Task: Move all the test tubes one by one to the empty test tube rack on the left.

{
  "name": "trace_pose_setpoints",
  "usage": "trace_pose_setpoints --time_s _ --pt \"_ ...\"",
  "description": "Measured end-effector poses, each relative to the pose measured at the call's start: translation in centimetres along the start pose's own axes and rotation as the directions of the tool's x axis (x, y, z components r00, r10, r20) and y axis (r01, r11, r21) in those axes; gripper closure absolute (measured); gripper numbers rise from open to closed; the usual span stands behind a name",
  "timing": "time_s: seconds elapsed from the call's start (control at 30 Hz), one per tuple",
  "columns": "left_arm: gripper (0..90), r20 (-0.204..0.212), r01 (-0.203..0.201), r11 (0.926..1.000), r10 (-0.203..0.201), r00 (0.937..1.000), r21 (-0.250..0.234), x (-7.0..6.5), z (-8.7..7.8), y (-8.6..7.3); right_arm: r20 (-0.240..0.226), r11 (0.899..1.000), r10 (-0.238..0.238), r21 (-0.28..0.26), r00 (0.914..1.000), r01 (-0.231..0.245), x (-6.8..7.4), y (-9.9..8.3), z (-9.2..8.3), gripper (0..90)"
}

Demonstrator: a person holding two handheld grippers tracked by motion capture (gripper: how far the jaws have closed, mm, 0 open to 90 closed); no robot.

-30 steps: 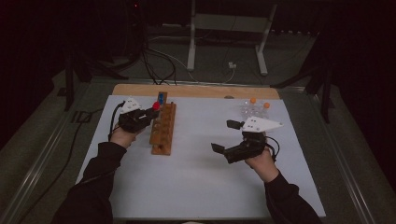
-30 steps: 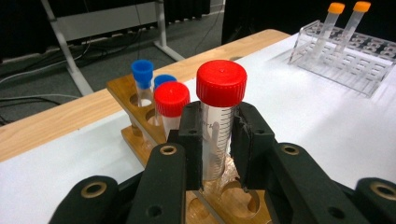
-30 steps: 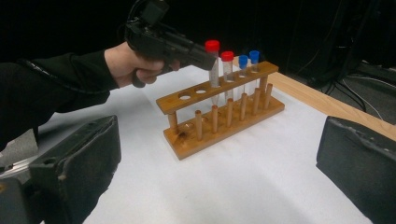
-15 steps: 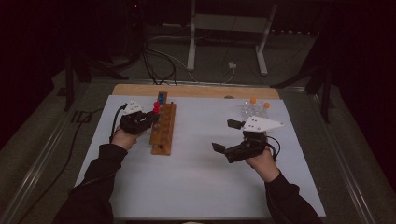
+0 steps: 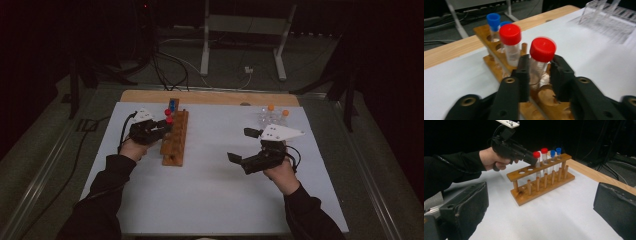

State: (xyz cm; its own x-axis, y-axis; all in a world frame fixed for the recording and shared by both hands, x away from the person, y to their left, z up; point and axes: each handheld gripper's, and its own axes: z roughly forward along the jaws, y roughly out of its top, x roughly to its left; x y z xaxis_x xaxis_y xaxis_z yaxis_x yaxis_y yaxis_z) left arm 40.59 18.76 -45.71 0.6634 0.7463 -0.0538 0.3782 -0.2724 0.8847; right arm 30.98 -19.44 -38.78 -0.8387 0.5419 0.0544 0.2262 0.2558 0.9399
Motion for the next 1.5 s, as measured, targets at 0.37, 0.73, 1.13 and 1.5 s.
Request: trace_pose_setpoints --time_s 0.37,0.73,1.13,1.5 --pt "39.0 0.049 -0.033 0.9984 0.035 0.9982 -0.047 -1.8 -2.4 0.5 0.033 1.0 0.003 -0.027 0.9994 -0.002 -0.7 0.5 -1.2 0.0" --pt "3.3 0.181 -0.027 0.9943 0.045 0.9825 -0.103 -3.2 -4.6 0.2 0.188 0.997 0.056 -0.069 0.9806 -0.044 -4.6 0.6 -4.9 0.0" --pt "1.2 0.219 -0.048 0.9921 0.072 0.973 -0.116 -4.0 -5.0 -0.2 0.387 0.987 0.155 -0.025 0.9088 -0.158 -11.2 -3.7 -7.1 2.7" --pt "1.2 0.22 -0.04 0.9912 0.067 0.9731 -0.126 -3.9 -5.1 -0.3 0.517 0.97 0.193 0.029 0.8337 -0.242 -15.3 -7.1 -5.4 31.8"
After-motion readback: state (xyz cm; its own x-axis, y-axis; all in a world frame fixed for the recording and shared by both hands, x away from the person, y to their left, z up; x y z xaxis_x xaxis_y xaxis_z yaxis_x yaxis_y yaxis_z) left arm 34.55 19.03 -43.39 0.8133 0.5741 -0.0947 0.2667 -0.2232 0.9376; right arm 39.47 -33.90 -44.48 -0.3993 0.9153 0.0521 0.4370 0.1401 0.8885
